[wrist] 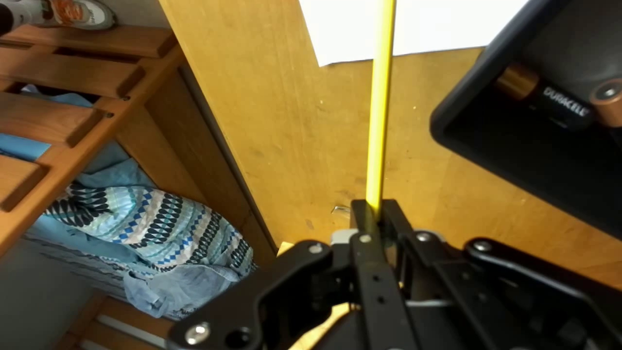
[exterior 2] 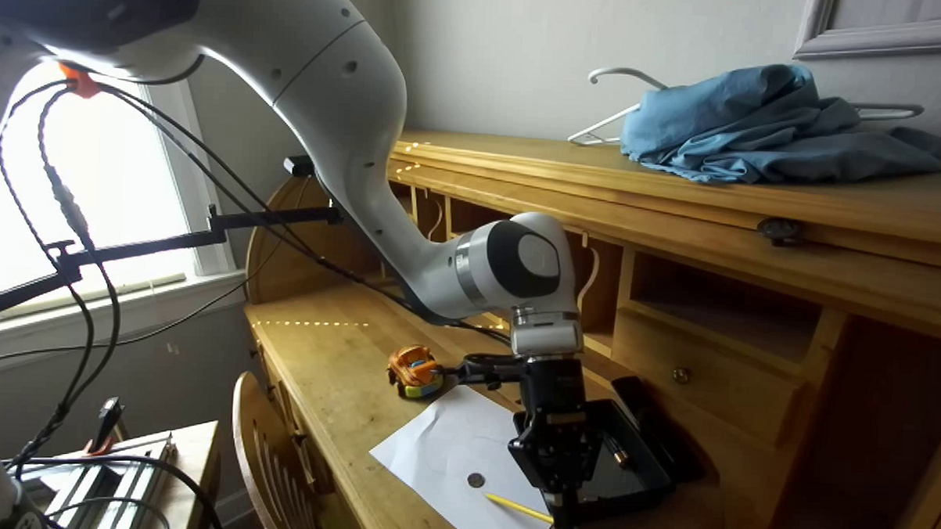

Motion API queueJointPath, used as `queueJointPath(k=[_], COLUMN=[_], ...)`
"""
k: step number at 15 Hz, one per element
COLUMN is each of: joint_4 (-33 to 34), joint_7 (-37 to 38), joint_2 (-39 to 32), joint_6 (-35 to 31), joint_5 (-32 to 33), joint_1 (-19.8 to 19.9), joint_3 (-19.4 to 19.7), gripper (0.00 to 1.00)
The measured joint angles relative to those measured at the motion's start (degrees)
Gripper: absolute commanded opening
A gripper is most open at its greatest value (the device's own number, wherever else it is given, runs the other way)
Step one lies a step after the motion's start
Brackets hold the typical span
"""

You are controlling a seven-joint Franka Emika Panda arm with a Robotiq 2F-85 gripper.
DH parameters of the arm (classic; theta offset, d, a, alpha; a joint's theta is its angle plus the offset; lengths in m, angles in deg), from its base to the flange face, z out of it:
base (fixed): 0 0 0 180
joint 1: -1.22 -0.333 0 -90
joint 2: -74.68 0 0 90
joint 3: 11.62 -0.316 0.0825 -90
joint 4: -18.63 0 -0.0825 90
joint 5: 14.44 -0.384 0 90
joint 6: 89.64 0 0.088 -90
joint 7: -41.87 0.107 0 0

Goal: Use the pencil to draw around the coin

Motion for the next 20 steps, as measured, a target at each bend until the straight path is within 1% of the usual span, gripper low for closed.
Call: queueJointPath(k=[20], joint_4=[0.0], joint_7=[0.0], joint_2=[0.0], joint_6=[1.78], joint_5=[3.71], joint_1=[0.0], joint_3=[-2.48], gripper=[0.02])
